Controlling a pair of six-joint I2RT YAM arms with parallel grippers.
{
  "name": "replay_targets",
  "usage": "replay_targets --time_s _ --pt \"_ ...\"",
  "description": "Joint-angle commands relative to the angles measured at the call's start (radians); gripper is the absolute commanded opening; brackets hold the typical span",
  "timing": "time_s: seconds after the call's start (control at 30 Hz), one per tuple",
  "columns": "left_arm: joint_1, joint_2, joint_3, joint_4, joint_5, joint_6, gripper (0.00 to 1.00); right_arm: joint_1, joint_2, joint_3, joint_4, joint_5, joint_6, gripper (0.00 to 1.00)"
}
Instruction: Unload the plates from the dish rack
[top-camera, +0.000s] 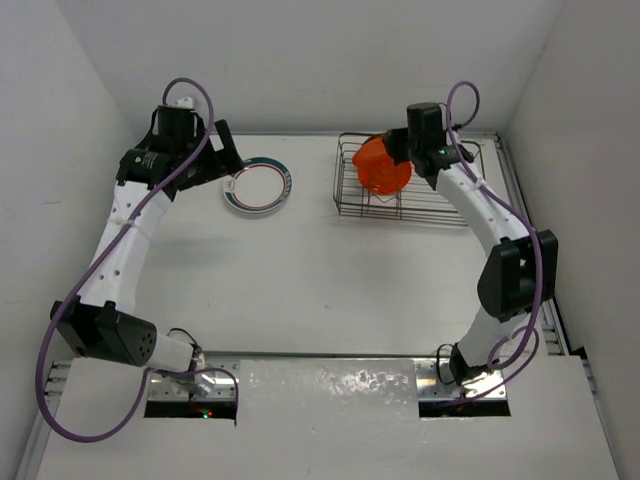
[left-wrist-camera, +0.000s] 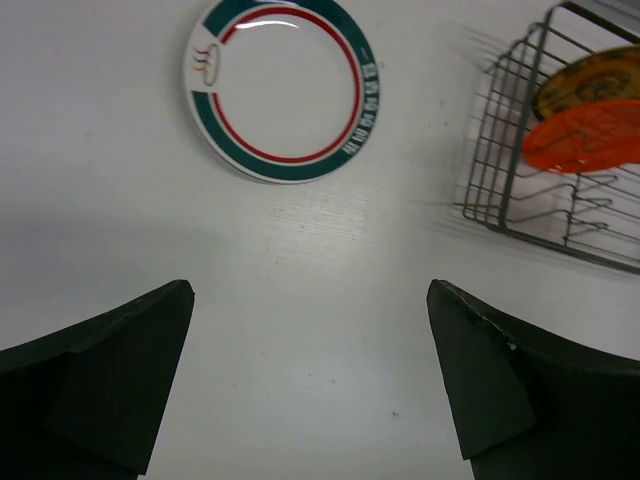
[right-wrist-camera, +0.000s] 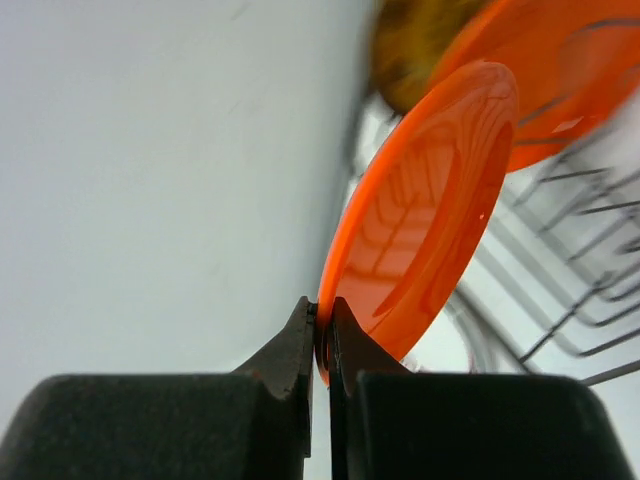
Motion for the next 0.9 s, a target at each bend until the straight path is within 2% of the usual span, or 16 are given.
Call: replay_targets --time_s 0.0,0.03,0.07,0.13,0.17,0.2,0.23,0.3,0.43,0.57,0.7,0.8,0.83,0.87 --pt "0.012 0.002 0.049 -0.02 -0.181 -0.036 1.0 0.047 -0.043 0.134 0.11 -0.169 -0.203 0.0" --pt "0.033 0.005 0.058 -0.032 -0.216 -0.059 1.0 0.066 -0.024 0.171 0.1 -0.215 -0.278 0.0" --pt "0.05 0.011 0.074 -0.058 -0.246 -0.071 1.0 0.089 0.003 0.293 0.067 -0.313 -0.464 0.0" --pt "0.125 0.014 0.088 -0.085 -0.297 -0.108 1.0 0.173 0.132 0.471 -0.205 -0.366 -0.663 0.0" --pt "0.144 0.014 0.096 -0.115 -0.334 -0.122 1.0 0.21 0.177 0.654 -0.308 -0.366 -0.844 0.0" --pt "0.179 0.011 0.096 -0.124 -0.348 -0.128 1.0 0.274 0.223 0.73 -0.494 -0.357 -0.91 0.0" --pt "0.207 0.007 0.093 -0.138 -0.398 -0.134 1.0 0.338 0.282 0.802 -0.563 -0.348 -1.019 0.0" --pt "0.216 -0.001 0.073 -0.154 -0.452 -0.151 1.0 0.4 0.304 0.758 -0.671 -0.331 -1.101 0.0" --pt "0.227 -0.05 -0.011 -0.145 -0.504 -0.191 1.0 0.54 0.286 0.574 -0.693 -0.283 -1.248 0.0" --pt "0.225 -0.09 -0.089 -0.108 -0.48 -0.198 1.0 0.653 0.327 0.525 -0.72 -0.219 -1.296 0.0" --pt "0.225 -0.102 -0.111 -0.12 -0.475 -0.179 1.0 0.684 0.386 0.52 -0.78 -0.144 -1.284 0.0" --pt "0.225 -0.134 -0.143 -0.117 -0.488 -0.169 1.0 0.684 0.363 0.363 -0.653 -0.218 -1.267 0.01" --pt "0.225 -0.144 -0.152 -0.114 -0.489 -0.168 1.0 0.684 0.354 0.339 -0.6 -0.243 -1.261 0.02" --pt "0.227 -0.151 -0.169 -0.109 -0.492 -0.165 1.0 0.684 0.355 0.328 -0.584 -0.263 -1.256 0.08"
